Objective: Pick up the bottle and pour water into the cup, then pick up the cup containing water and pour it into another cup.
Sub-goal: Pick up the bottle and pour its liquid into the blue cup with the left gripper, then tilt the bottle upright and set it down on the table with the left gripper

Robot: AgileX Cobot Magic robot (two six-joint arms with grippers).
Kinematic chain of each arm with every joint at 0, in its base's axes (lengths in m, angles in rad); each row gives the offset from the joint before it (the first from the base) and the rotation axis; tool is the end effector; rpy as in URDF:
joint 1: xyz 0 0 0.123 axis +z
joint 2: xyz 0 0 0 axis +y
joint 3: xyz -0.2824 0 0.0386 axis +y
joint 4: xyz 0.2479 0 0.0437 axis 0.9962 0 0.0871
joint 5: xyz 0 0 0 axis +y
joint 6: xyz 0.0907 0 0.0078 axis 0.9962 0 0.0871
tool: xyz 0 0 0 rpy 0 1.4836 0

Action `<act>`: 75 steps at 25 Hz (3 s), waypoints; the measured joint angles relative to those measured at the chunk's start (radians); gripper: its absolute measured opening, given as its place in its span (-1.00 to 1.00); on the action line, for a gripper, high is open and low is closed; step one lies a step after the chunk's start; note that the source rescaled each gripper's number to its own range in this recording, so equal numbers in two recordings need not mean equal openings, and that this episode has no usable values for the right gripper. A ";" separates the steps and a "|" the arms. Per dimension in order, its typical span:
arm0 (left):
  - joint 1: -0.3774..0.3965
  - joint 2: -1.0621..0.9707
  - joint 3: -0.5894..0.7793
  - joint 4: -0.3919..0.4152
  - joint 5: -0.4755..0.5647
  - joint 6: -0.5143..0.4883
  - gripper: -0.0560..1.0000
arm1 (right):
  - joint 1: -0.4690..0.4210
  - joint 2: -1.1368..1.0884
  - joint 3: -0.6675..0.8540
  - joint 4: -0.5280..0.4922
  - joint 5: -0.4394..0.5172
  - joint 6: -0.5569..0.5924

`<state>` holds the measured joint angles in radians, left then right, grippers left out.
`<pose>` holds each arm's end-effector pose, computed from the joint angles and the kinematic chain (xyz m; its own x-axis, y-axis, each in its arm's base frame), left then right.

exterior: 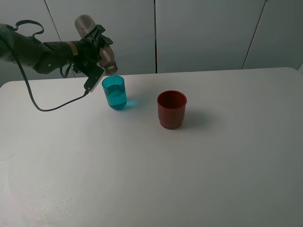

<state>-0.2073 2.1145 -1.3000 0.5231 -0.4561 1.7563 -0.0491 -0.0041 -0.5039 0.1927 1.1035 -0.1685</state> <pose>0.4511 -0.1153 0.1659 0.5116 0.6779 0.5279 -0.0027 -0.6132 0.7900 -0.0078 0.0160 0.2760 -0.4697 -0.0566 -0.8810 -0.1398 0.9901 0.0110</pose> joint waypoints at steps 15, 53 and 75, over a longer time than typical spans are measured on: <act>0.000 0.000 0.000 0.052 -0.048 0.000 -0.89 | 0.000 0.000 0.000 0.000 0.000 0.000; 0.040 -0.145 0.104 0.164 0.072 -0.938 -0.89 | 0.000 0.000 0.000 0.000 0.000 0.000; 0.197 -0.153 0.121 0.603 -0.281 -2.381 -0.89 | 0.000 0.000 0.000 0.000 0.000 0.000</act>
<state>-0.0099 1.9617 -1.1793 1.1265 -0.7374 -0.6244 -0.0491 -0.0041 -0.5039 0.1927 1.1035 -0.1685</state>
